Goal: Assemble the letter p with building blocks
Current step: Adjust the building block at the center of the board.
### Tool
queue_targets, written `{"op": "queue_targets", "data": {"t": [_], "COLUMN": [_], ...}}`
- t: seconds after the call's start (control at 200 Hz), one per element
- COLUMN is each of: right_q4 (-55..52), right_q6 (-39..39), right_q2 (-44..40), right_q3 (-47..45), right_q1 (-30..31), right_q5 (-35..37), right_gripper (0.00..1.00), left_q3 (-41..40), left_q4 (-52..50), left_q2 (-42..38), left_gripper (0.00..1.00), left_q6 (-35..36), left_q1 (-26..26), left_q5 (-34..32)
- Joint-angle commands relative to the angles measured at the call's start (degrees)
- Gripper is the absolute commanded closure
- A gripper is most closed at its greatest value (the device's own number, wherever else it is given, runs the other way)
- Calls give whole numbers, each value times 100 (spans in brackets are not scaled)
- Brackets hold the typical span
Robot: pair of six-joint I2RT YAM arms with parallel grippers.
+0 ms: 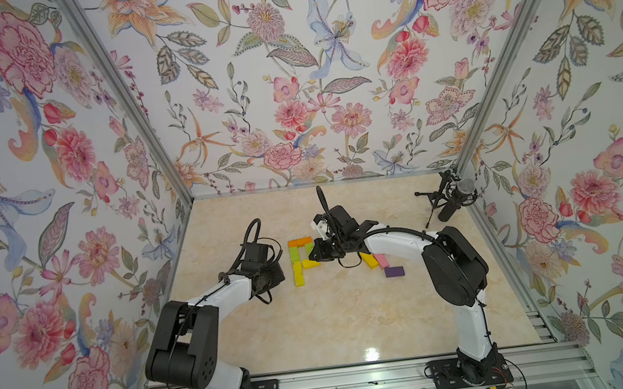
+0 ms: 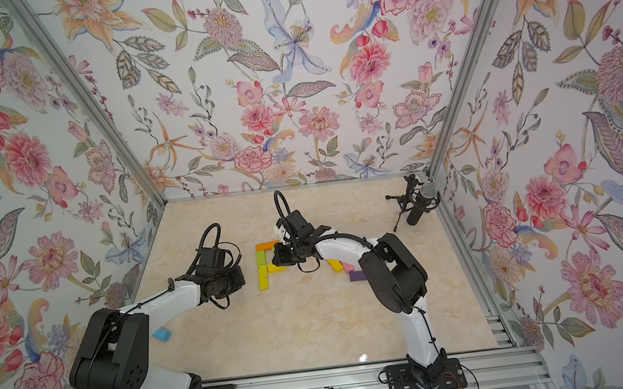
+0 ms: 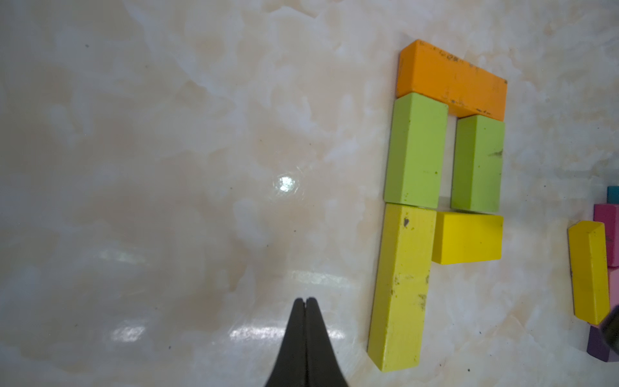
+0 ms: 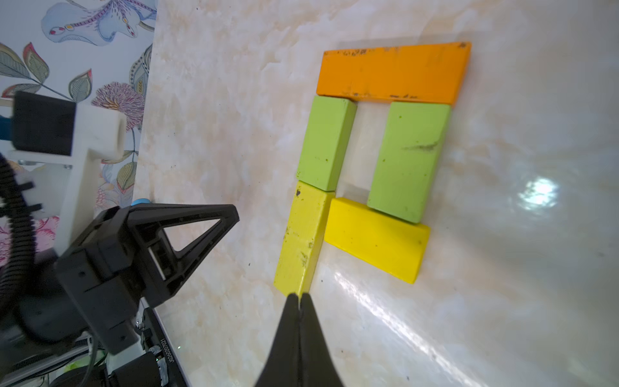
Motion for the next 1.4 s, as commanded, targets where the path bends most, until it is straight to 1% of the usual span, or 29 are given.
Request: {"op": "queue_targets", "data": {"t": [0.0, 0.215, 0.23, 0.265, 0.936, 1.396], "right_q4": [-129, -135, -136, -136, -127, -109], "right_q6": [-109, -228, -234, -238, -317, -230], "right_q2": [-60, 172, 193, 240, 912, 1018], "right_q3": [-267, -352, -352, -336, -177, -62], "right_q1": [-177, -318, -315, -316, -318, -283], "right_q5": [177, 188, 195, 200, 164, 96], "right_gripper": [99, 99, 99, 99, 99, 99], "left_q3": [157, 201, 201, 210, 298, 254], "left_q4": [95, 148, 148, 163, 112, 208], "left_q2": [136, 194, 359, 399, 470, 559], "left_gripper": [100, 100, 100, 100, 100, 100], "left_q6": [92, 58, 60, 43, 38, 16], "left_q1": [62, 74, 70, 61, 66, 66], "left_q5": [114, 172, 182, 189, 163, 255]}}
